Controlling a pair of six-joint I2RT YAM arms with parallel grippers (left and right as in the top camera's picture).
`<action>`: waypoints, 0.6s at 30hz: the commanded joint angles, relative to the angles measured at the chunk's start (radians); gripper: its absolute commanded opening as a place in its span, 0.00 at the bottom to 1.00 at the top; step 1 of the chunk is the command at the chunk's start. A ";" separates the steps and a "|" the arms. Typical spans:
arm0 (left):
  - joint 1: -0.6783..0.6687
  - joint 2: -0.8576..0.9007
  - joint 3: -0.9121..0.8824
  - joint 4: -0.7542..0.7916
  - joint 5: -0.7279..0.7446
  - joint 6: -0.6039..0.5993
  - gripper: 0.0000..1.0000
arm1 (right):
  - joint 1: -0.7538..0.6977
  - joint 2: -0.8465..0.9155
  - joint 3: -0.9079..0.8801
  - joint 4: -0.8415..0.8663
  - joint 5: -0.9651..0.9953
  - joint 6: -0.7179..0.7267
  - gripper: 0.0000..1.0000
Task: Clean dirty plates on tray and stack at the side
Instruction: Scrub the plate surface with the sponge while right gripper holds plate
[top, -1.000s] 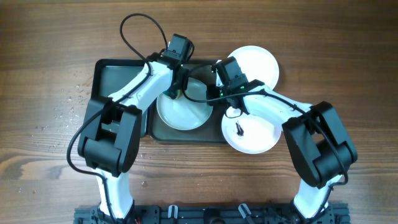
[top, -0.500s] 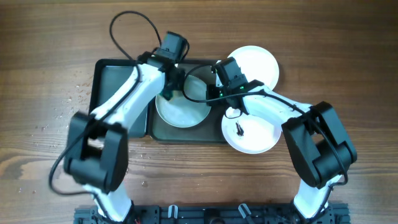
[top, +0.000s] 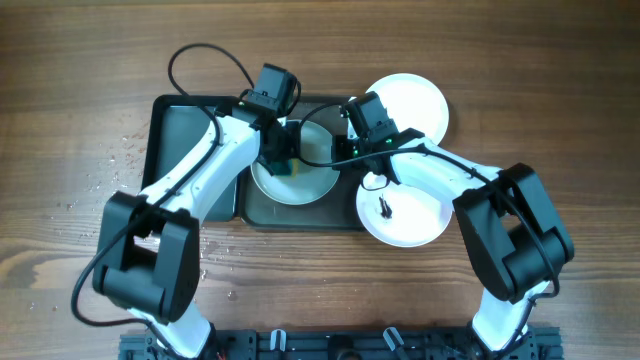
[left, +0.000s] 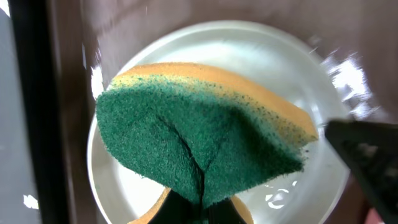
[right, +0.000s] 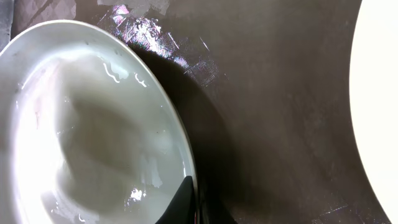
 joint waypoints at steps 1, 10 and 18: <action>0.040 0.031 -0.011 0.014 0.127 -0.076 0.04 | -0.008 0.023 -0.006 -0.002 0.029 0.006 0.04; 0.200 0.106 -0.011 0.005 0.427 -0.031 0.04 | -0.008 0.023 -0.006 -0.005 0.028 0.006 0.04; 0.198 0.214 -0.011 0.108 0.435 -0.093 0.04 | -0.008 0.023 -0.006 -0.005 0.028 0.005 0.04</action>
